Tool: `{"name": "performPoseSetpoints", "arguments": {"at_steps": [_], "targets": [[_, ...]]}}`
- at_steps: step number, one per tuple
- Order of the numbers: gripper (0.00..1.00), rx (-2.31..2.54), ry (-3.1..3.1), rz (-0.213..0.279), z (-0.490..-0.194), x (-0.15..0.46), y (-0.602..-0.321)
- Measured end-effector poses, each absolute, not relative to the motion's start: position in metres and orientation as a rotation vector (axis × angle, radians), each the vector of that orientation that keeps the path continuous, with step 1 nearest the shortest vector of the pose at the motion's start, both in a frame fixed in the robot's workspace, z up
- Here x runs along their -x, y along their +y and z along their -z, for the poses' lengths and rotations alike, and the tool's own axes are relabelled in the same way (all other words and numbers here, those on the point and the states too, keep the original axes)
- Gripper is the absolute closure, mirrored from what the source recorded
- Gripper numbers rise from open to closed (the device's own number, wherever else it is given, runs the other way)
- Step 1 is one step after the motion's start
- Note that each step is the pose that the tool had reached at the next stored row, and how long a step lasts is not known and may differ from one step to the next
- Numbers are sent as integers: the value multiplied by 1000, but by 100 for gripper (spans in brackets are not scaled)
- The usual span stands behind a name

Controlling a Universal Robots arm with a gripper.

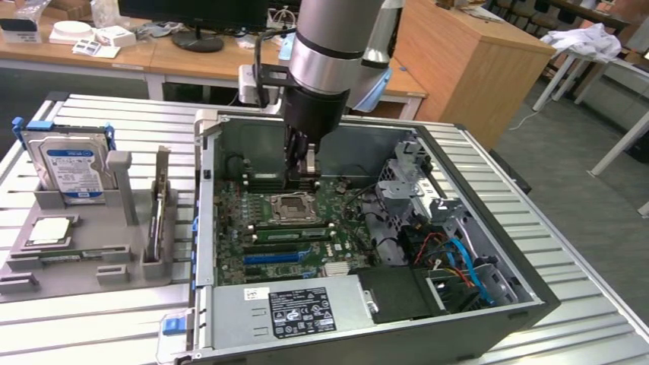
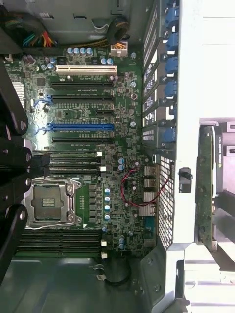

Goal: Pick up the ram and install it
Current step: 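Press down the ram until it locks into place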

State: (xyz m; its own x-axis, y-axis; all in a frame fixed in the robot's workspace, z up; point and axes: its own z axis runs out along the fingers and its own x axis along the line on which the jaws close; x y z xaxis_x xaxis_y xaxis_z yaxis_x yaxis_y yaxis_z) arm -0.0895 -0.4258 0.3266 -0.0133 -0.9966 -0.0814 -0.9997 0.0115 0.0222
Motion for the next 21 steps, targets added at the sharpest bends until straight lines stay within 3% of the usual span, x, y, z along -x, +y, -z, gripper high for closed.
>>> {"name": "performPoseSetpoints", "arguments": {"at_steps": [21], "targets": [[89, 2180, 2208, -123, -327, 58, -426]]}}
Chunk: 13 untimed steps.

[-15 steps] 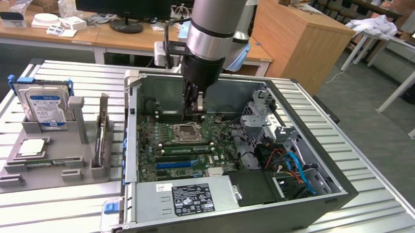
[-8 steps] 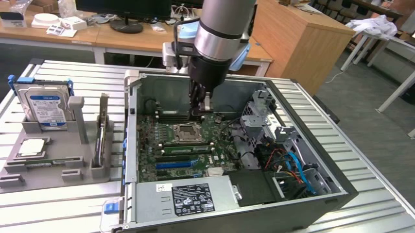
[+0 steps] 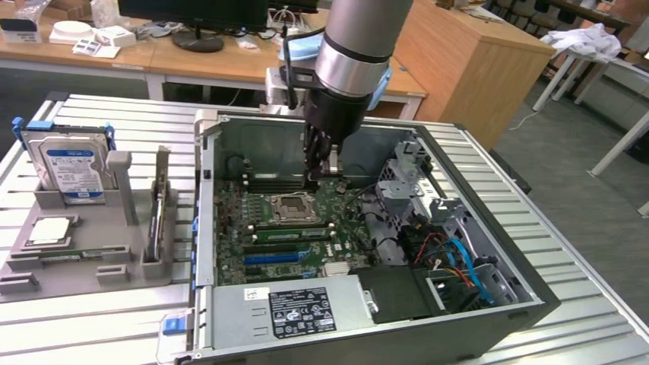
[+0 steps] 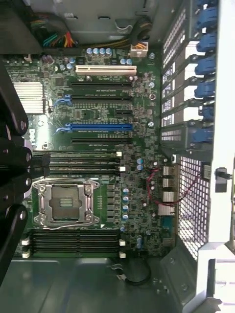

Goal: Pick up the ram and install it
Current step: 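Press down the ram until it locks into place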

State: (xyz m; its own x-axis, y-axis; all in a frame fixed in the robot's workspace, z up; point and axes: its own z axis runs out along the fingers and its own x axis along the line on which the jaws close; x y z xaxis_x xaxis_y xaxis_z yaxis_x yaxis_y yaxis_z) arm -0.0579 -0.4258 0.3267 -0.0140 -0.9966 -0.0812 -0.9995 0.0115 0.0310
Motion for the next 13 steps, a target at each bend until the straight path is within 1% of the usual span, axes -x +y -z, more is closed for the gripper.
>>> {"name": "performPoseSetpoints", "arguments": {"at_steps": [13], "targets": [[89, 2181, 2209, -125, -327, 48, -426]]}}
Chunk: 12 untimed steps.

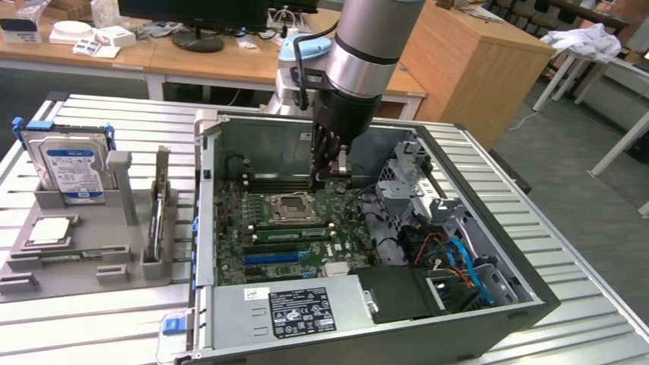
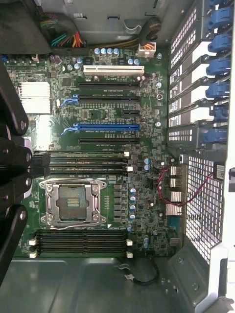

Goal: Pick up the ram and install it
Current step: 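Press down the ram until it locks into place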

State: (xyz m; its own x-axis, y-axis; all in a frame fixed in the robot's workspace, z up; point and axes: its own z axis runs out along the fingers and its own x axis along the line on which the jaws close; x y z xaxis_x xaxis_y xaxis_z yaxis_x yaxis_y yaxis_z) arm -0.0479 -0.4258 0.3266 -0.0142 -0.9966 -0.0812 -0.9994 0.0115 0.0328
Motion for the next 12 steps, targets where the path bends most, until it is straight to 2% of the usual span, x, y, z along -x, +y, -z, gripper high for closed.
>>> {"name": "performPoseSetpoints", "arguments": {"at_steps": [12], "targets": [[89, 2144, 2243, -124, -327, 48, -426]]}}
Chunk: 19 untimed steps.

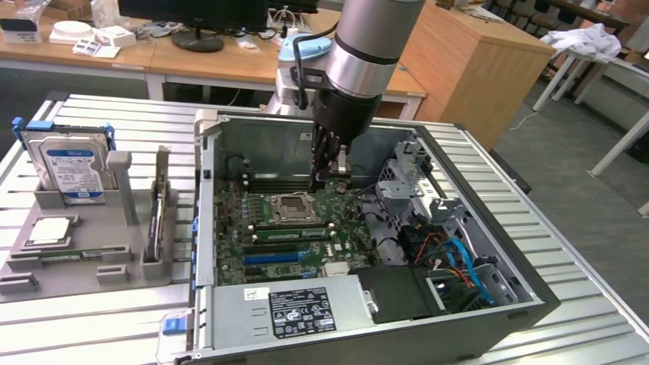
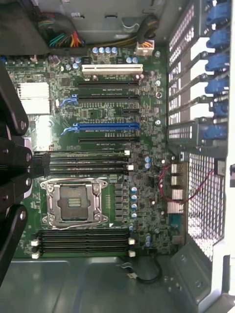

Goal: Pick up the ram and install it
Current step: 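Press down the ram until it locks into place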

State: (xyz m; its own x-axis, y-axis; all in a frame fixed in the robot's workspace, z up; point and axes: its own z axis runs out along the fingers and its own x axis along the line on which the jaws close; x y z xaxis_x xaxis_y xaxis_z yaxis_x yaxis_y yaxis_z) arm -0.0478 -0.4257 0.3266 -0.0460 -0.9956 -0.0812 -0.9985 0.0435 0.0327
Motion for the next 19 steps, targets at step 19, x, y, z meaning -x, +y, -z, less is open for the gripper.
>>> {"name": "performPoseSetpoints", "arguments": {"at_steps": [19], "targets": [[89, 1832, 2508, -131, -327, 48, -426]]}}
